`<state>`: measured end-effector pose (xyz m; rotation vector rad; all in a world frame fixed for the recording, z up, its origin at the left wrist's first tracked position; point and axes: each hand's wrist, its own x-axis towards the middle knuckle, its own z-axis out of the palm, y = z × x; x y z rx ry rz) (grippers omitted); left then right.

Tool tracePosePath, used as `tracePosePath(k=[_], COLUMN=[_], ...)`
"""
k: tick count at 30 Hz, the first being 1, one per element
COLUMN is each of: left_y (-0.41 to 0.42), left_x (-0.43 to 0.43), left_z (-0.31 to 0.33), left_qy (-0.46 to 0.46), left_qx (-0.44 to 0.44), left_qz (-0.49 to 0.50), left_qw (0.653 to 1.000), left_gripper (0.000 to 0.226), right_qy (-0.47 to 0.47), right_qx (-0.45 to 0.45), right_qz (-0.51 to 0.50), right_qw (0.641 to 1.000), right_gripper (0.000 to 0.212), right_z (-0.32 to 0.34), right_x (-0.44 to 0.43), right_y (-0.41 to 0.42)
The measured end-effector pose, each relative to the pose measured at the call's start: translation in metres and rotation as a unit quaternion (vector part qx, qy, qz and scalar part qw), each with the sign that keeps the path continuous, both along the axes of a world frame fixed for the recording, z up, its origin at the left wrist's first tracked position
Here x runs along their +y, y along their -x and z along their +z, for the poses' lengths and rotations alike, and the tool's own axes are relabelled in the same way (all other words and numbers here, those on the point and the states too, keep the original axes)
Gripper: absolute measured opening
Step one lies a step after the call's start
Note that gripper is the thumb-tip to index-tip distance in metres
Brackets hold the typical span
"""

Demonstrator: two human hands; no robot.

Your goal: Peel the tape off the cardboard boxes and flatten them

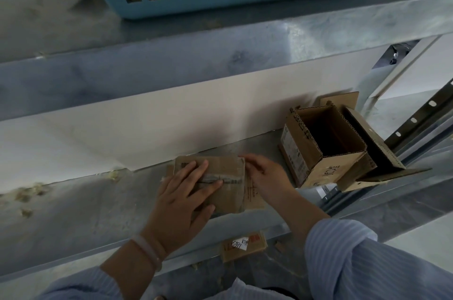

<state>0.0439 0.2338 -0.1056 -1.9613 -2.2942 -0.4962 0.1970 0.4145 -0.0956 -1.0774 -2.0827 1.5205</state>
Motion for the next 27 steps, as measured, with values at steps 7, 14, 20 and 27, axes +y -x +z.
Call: tracePosePath(k=[7, 14, 20, 27], left_y=[0.014, 0.015, 0.011, 0.025], left_x=[0.006, 0.017, 0.021, 0.007], left_z=[0.005, 0.005, 0.005, 0.014], left_qy=[-0.003, 0.012, 0.008, -0.116], left_qx=[-0.082, -0.072, -0.169, -0.247], left_qz=[-0.011, -0.018, 0.003, 0.229], left_qw=[0.997, 0.997, 0.986, 0.934], left_gripper=[0.045, 0.043, 0.049, 0.060], right_qy=[-0.165, -0.173, 0.003, -0.018], right_qx=[-0.117, -0.147, -0.025, 0.046], right_qz=[0.099, 0.070, -0.031, -0.019], right_qw=[0.974, 0.971, 0.999, 0.999], right_gripper=[0.026, 0.023, 0.039, 0.046], right_z=[0.000, -0.006, -0.001, -0.004], right_x=[0.016, 0.014, -0.009, -0.009], right_y=[-0.002, -0.004, 0.010, 0.011])
